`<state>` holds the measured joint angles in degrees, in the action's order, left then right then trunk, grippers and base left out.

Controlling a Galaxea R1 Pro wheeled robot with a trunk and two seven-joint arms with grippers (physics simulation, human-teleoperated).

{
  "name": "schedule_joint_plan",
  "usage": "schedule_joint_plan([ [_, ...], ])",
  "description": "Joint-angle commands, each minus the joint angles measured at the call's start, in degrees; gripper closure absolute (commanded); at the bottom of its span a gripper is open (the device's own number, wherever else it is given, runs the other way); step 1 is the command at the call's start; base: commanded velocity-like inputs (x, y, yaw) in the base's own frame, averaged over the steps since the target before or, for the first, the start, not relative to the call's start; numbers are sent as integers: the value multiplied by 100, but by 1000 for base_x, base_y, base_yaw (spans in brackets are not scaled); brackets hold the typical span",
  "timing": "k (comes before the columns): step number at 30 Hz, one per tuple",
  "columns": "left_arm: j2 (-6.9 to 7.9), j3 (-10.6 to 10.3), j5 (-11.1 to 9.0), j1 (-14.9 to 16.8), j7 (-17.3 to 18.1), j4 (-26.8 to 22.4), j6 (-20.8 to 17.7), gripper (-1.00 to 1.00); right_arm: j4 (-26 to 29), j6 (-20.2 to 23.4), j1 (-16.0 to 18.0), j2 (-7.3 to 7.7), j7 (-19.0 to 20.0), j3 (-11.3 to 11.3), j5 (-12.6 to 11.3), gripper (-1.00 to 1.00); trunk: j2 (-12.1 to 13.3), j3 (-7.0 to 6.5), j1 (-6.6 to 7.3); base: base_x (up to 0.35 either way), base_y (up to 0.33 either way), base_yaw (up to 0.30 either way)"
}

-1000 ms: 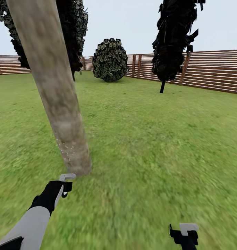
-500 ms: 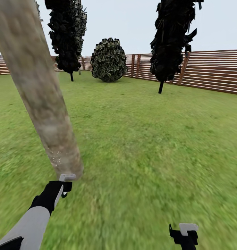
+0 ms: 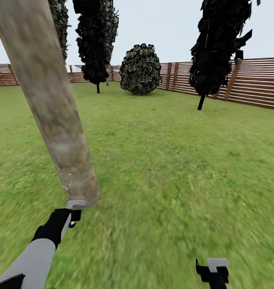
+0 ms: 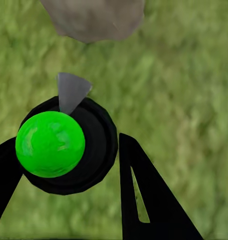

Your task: In the garden, pick up the pesticide atomizer on the floor and spray pesticide onto both trees until each tree trunk is fully covered.

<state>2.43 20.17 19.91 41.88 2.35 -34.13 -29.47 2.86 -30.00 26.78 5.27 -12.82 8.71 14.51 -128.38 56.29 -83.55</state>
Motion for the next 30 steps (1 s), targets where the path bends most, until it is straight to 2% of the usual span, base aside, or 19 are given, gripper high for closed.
schedule_joint_plan([
  [1,4,28,35,5,23,-10,-24,100,-5,-14,2,0,-19,43,61,-100,-2,5,0,97,-261,276],
  [3,20,106,38,5,20,-17,-21,100,-5,-14,2,0,-19,43,61,-100,-2,5,0,96,-262,276],
  [5,41,273,39,5,-32,-28,-9,100,-5,-14,2,0,-19,43,61,-100,-2,5,0,95,-262,276],
  [8,46,332,36,5,-168,-32,-7,100,-5,-14,2,0,-19,43,61,-100,-2,5,0,95,-262,276],
  [13,49,347,32,-3,-224,-33,-2,100,-5,-14,2,0,-19,43,61,-100,-2,5,0,93,-262,246],
  [24,56,355,37,-4,-235,-34,20,100,-5,-14,2,0,-19,43,61,-100,-2,5,0,5,-274,17],
  [30,56,356,33,-4,-244,-41,20,100,-5,-14,2,-8,-19,43,61,-100,-2,5,0,126,-261,230],
])
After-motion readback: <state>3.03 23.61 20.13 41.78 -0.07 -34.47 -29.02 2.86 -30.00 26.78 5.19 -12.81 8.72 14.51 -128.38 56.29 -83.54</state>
